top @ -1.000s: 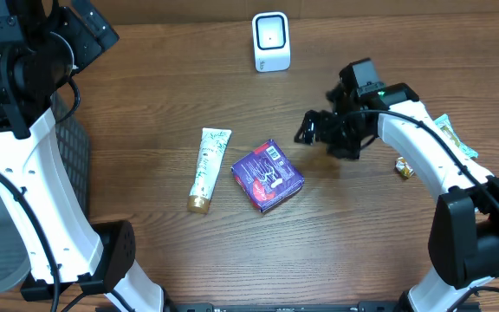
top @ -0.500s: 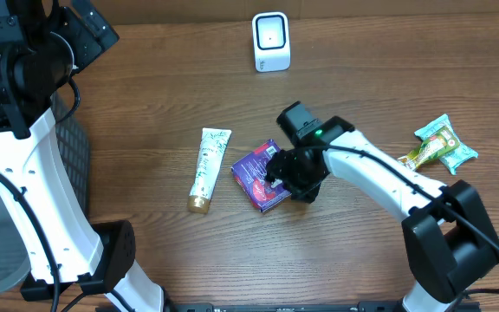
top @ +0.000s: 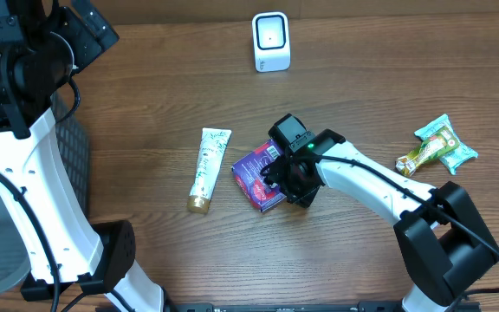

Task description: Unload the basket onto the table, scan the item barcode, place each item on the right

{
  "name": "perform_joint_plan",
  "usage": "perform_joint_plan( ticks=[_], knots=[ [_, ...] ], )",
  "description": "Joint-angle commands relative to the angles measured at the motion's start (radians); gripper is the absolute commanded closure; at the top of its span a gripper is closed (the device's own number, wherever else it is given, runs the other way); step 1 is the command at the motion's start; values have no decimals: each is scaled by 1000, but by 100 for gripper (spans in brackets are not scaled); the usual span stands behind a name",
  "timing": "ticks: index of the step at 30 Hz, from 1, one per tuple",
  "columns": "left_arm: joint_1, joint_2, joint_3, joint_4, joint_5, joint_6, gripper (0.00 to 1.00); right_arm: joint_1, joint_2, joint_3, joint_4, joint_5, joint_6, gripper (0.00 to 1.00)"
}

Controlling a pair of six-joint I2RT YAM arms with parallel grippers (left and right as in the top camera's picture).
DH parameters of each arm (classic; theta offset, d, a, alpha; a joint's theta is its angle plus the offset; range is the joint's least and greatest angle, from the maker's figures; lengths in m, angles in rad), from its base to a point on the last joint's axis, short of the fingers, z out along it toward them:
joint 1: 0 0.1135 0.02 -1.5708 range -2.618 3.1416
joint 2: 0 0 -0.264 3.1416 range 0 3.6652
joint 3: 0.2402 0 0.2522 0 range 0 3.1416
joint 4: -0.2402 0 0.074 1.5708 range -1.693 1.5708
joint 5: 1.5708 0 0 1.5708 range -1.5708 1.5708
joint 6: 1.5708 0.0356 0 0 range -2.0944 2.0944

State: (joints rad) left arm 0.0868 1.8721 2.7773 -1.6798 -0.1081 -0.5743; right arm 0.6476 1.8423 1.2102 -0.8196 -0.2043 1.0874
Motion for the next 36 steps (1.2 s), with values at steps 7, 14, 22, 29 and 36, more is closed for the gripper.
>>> perform_joint_plan(
  ticks=[7,14,22,29,36],
  knots=[
    [-2,-2,1,0,2,-9,1,-179,4,31,14,2,-544,41],
    [-2,-2,1,0,2,-9,0,-282,4,38,97,-11,-843,35],
    [-2,-2,1,0,2,-9,1,-383,4,163,-82,-231,-884,20],
    [-2,-2,1,0,2,-9,0,-461,7,105,-59,-339,-1023,14],
    [-2,-2,1,0,2,-9,1,-458,18,-19,79,-473,-1088,11]
  ],
)
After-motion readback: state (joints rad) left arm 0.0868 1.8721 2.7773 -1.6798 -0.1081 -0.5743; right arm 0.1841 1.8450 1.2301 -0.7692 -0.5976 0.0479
